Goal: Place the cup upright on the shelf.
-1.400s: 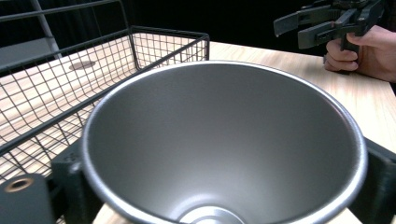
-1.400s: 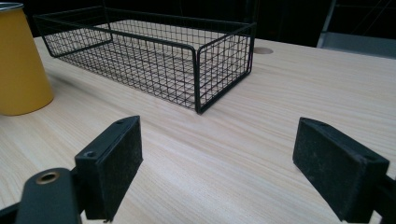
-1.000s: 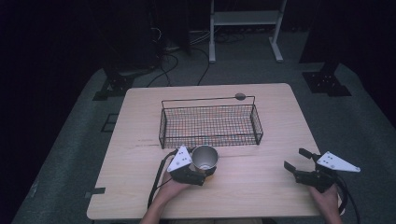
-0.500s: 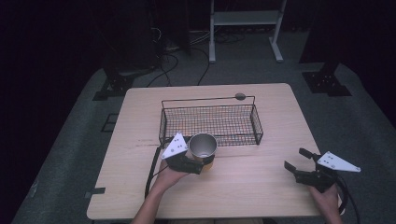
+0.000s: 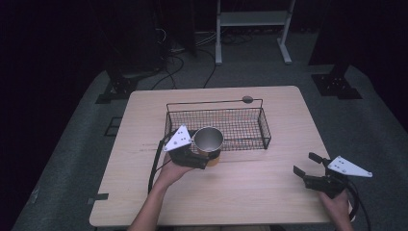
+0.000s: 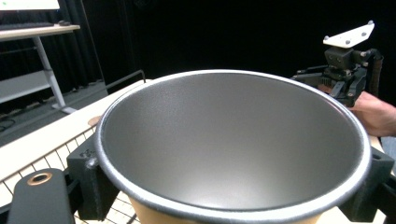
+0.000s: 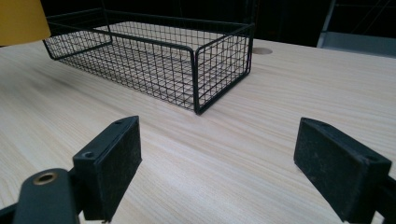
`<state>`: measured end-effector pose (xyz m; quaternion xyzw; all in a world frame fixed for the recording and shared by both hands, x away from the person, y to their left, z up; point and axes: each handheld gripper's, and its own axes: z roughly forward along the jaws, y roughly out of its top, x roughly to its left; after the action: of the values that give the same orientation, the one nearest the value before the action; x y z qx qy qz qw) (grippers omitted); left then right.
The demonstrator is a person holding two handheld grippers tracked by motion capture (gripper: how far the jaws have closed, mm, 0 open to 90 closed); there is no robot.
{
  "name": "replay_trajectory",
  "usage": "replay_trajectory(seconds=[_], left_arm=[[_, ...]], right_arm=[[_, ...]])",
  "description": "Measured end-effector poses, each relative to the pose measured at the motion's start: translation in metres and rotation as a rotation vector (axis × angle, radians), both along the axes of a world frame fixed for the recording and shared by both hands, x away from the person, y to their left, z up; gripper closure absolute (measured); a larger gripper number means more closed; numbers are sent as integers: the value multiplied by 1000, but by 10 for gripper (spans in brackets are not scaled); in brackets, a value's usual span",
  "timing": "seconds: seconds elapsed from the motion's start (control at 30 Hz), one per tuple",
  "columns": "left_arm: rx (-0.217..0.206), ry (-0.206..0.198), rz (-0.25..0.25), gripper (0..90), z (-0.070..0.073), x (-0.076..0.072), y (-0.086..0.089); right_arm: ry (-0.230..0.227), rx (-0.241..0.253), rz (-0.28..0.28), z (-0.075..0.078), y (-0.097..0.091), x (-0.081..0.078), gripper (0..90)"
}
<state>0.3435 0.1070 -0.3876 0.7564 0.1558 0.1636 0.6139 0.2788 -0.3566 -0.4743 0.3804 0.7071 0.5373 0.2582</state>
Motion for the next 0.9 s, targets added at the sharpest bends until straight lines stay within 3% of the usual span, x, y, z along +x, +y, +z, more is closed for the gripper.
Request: replay_trajectory(seconds=[0.17, 0.27, 0.57, 0.67, 0.9], left_arm=[[8, -2, -1, 124, 8, 7, 0], [-20, 23, -9, 123, 10, 14, 0], [-16, 32, -7, 124, 15, 31, -4], [1, 28, -4, 124, 17, 37, -5], [-5, 36, 3, 124, 21, 52, -4]], right_arm=[[4, -2, 2, 0, 0, 0, 139], [8, 0, 5, 0, 0, 1, 139], [14, -8, -2, 0, 1, 1, 136], [12, 1, -4, 0, 0, 1, 134], [16, 23, -10, 0, -2, 1, 132]])
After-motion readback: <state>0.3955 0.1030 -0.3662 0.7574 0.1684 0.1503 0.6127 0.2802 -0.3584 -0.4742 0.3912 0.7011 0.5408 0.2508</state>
